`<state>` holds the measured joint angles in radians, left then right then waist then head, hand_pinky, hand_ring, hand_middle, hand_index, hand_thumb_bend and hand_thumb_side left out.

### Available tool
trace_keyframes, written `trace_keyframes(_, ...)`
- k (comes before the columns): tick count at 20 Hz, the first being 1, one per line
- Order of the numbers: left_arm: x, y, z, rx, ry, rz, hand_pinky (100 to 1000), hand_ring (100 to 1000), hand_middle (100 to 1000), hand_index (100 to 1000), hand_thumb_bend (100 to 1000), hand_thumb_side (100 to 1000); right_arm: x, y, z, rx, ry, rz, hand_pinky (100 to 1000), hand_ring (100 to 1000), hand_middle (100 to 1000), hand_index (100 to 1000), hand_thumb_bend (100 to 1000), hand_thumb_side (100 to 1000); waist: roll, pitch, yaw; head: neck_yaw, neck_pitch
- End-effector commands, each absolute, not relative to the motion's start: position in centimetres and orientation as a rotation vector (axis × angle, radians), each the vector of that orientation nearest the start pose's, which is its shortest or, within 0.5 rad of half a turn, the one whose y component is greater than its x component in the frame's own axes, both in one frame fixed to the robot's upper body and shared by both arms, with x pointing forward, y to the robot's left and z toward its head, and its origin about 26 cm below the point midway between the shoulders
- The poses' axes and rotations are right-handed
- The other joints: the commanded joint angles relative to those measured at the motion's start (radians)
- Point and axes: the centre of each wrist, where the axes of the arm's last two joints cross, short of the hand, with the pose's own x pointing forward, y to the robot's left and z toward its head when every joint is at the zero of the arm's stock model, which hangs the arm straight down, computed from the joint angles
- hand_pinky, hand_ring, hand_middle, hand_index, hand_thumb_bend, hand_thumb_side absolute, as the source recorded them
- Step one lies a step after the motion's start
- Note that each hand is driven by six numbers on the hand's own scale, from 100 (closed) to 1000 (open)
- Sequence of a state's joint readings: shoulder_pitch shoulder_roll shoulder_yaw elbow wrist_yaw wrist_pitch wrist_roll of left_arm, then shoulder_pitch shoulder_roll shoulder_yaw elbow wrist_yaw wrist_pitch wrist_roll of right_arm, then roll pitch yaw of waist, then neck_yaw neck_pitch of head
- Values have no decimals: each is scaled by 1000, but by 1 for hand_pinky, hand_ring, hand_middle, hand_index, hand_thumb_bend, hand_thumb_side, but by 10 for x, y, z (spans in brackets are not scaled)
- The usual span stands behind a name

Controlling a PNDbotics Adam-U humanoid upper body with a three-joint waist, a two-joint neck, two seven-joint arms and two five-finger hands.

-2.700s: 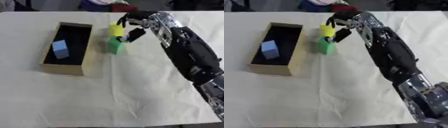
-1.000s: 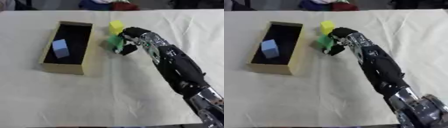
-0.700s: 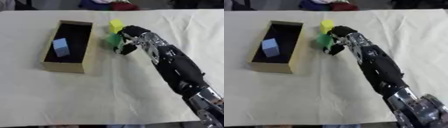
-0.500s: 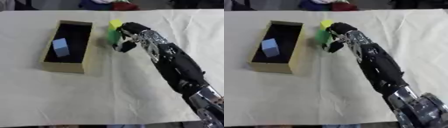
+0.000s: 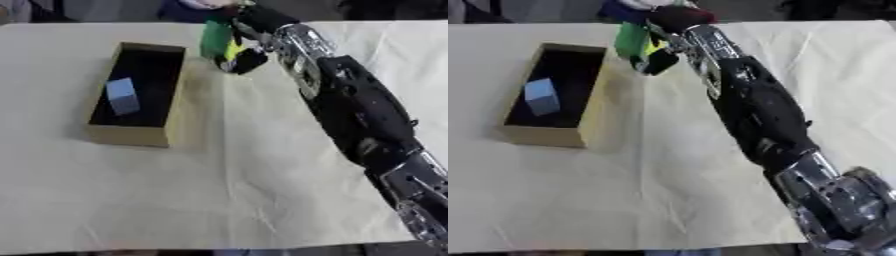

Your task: Pick up objects on the table and place them in the box.

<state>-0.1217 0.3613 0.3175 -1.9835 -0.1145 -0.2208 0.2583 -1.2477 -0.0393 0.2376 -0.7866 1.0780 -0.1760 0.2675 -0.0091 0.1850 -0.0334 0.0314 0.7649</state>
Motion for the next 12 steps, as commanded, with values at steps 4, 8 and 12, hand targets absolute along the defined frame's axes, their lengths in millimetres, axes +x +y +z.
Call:
trace_keyframes(4,267,360,189,775,-2397,-32,730,622,727,793,100,741,466,-15,265,-776,-1842,1774,769,780,457,685,100,478,2,-19,17,-12,5)
trace_keyframes(8,268,360,190,769,-2400,-31,730,622,727,793,100,742,465,0,250,-736,-1788,1816,766,777,463,687,100,511,3,-15,30,-17,5)
trace_keyframes(12,268,359,190,764,-2402,-31,730,622,728,793,100,742,465,8,234,-697,-1745,1832,764,771,463,686,100,536,4,-11,38,-18,5)
